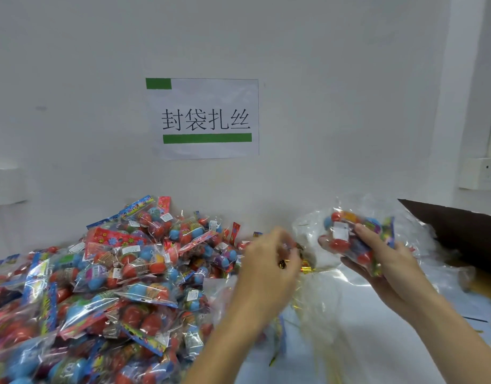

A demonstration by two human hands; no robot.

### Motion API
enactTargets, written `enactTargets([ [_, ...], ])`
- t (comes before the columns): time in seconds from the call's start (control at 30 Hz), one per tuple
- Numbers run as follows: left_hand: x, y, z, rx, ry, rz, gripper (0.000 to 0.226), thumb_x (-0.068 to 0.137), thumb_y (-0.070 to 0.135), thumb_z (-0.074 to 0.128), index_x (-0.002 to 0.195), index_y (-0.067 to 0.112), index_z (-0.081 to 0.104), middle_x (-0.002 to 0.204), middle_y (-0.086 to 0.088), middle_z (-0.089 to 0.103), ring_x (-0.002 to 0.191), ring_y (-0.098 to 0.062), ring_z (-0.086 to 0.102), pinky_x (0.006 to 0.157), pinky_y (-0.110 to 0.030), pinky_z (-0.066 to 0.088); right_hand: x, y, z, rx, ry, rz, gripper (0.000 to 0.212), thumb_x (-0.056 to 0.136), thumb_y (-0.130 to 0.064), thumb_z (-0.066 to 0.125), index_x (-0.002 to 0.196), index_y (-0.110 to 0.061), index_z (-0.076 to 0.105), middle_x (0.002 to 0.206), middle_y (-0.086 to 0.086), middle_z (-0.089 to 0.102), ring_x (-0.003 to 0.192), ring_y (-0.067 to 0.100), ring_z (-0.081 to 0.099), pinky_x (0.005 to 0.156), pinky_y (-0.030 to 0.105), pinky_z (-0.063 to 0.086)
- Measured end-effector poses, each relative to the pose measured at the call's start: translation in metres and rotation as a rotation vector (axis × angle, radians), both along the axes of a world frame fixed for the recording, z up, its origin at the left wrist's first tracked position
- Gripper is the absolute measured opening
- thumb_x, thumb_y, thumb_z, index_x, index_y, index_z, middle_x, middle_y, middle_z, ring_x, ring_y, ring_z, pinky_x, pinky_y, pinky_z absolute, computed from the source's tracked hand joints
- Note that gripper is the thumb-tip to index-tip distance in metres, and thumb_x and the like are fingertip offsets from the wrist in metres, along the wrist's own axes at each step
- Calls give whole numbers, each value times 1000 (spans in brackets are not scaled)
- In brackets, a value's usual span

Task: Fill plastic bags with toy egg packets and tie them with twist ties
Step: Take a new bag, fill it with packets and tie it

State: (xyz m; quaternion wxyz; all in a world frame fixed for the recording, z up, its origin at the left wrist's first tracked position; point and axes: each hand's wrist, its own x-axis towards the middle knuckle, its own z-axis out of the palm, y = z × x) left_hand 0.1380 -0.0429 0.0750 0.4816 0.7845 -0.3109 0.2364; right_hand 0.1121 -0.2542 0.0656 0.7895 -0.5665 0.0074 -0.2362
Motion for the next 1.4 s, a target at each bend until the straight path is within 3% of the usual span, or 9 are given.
enactTargets([
  [0.13,-27,-30,-25,460,-182,-158,22,95,46,56,111,33,64,120,5,39,114,-12,34,95,-33,40,-8,-6,-16,16,26,-80,35,87,-28,67,115,-8,71,110,15,75,106,30,71,93,43,54],
  [0.27,-33,-38,-35,802,-223,60,38,99,48,47,115,20,68,149,-3,26,133,-26,21,111,-49,29,-8,-6,-21,35,69,-118,35,90,-24,68,118,-4,68,109,15,75,108,32,70,91,44,54],
  [0.4,-22,-27,-29,690,-57,288,36,102,38,39,107,11,63,125,-7,49,118,-23,39,100,-37,40,-8,-4,-23,43,114,-82,37,85,-28,71,114,-5,68,104,11,77,97,22,74,77,36,57],
  [0.47,-18,-21,-23,554,-2,359,40,102,38,38,81,11,60,99,-5,58,108,-21,46,90,-33,42,-9,-2,-22,29,135,-18,43,78,-33,73,113,-8,70,104,11,77,91,18,75,74,34,57],
  [0.6,-12,-9,-12,406,34,462,51,100,35,43,56,13,31,60,-1,33,78,-18,42,70,-30,43,-11,4,-22,-5,165,104,44,72,-36,74,108,-10,74,106,13,77,89,19,76,68,28,62],
  [0.83,-5,2,3,287,-58,506,39,101,40,47,85,14,71,83,3,50,87,-15,53,70,-22,32,-15,15,-21,-24,151,205,28,73,-36,73,97,-23,81,109,13,76,92,22,76,65,26,60],
  [1.03,-4,11,14,250,-3,294,31,91,23,69,122,21,64,114,1,62,105,-18,59,88,-26,45,-14,18,-22,-49,153,244,31,70,-38,74,98,-24,81,111,12,75,91,21,76,65,27,60],
  [1.23,-10,18,19,471,37,186,53,84,-5,46,117,35,44,111,0,55,100,-28,56,80,-45,52,-14,22,-25,-92,173,302,41,66,-40,76,102,-19,80,113,14,75,91,22,75,63,26,59],
  [1.4,-8,21,20,554,5,174,36,86,-2,46,99,31,45,102,2,47,92,-27,54,71,-37,48,-14,23,-25,-105,173,313,49,68,-38,73,111,-16,75,113,14,74,91,22,75,64,27,59],
])
